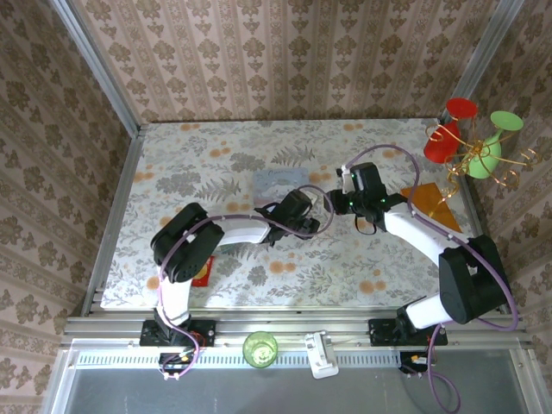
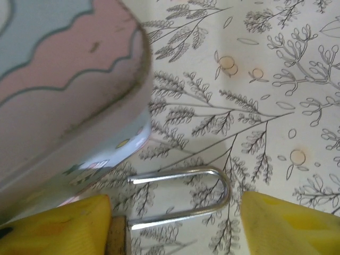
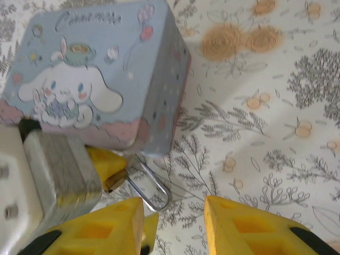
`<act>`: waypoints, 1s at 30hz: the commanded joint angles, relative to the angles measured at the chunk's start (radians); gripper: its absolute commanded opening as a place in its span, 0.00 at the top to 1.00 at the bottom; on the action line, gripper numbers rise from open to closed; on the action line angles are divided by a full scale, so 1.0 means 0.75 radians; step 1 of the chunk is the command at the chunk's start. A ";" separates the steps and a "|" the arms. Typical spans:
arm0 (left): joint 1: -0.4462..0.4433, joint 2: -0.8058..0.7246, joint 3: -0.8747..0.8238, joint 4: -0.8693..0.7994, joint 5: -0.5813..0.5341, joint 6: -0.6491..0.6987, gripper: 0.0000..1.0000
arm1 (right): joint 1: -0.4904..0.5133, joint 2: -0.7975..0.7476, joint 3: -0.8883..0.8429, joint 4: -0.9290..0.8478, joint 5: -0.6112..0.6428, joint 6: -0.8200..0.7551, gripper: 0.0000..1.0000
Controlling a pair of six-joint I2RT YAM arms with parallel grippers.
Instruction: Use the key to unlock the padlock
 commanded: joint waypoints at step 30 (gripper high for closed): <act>0.018 -0.730 -0.252 -0.067 -0.499 0.097 0.00 | -0.183 -0.251 -0.092 0.026 0.406 -0.200 0.30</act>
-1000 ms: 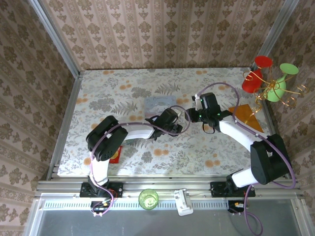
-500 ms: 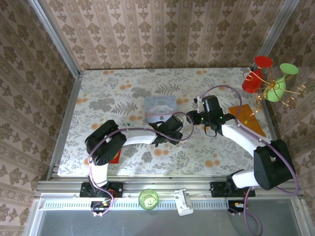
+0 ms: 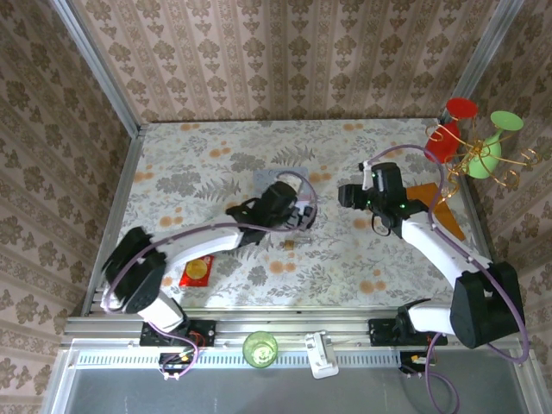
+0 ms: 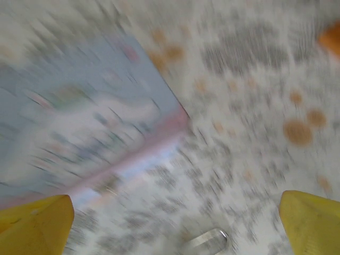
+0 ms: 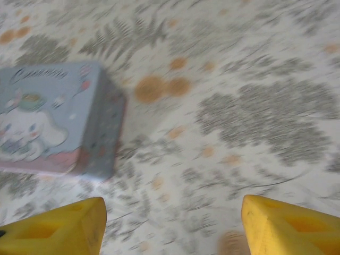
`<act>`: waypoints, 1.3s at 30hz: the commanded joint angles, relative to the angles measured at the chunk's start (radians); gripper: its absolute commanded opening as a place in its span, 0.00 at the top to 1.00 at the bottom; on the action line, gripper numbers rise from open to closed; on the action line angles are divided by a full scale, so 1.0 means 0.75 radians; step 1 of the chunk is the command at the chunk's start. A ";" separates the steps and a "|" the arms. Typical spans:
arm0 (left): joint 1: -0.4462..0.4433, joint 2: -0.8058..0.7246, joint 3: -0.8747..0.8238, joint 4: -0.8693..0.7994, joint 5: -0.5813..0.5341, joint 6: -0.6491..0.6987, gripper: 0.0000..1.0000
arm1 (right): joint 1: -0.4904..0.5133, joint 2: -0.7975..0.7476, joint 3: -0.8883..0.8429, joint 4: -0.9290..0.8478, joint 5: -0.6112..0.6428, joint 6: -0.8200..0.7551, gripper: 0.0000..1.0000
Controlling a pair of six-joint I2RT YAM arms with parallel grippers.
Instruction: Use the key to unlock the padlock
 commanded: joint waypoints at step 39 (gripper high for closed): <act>1.215 0.064 -0.832 1.280 0.280 0.554 0.00 | -0.296 0.342 -0.548 1.309 0.047 -0.243 0.00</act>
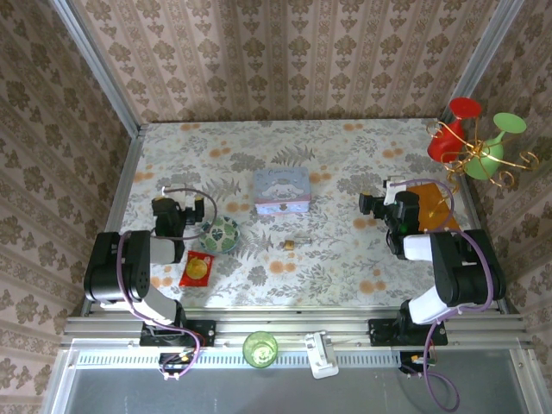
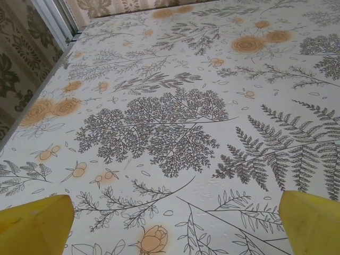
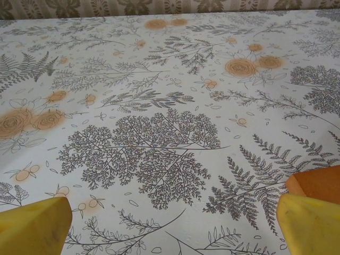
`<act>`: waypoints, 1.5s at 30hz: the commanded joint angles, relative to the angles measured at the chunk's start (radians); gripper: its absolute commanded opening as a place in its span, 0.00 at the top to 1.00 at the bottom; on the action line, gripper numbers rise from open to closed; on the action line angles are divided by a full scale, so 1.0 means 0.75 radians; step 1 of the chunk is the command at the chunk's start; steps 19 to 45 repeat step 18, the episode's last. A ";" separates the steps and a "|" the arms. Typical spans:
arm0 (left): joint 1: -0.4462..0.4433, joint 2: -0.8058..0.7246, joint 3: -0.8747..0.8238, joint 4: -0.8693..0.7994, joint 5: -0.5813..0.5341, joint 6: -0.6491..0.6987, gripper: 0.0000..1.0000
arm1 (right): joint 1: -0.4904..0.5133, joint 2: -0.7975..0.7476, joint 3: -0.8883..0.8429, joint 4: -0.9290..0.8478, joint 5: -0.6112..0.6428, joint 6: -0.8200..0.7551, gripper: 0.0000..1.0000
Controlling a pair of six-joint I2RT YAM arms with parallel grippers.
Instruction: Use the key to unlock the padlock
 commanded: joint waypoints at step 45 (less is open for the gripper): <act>0.002 0.002 0.027 0.049 0.030 -0.021 0.00 | 0.002 0.003 0.008 0.050 0.003 0.006 0.00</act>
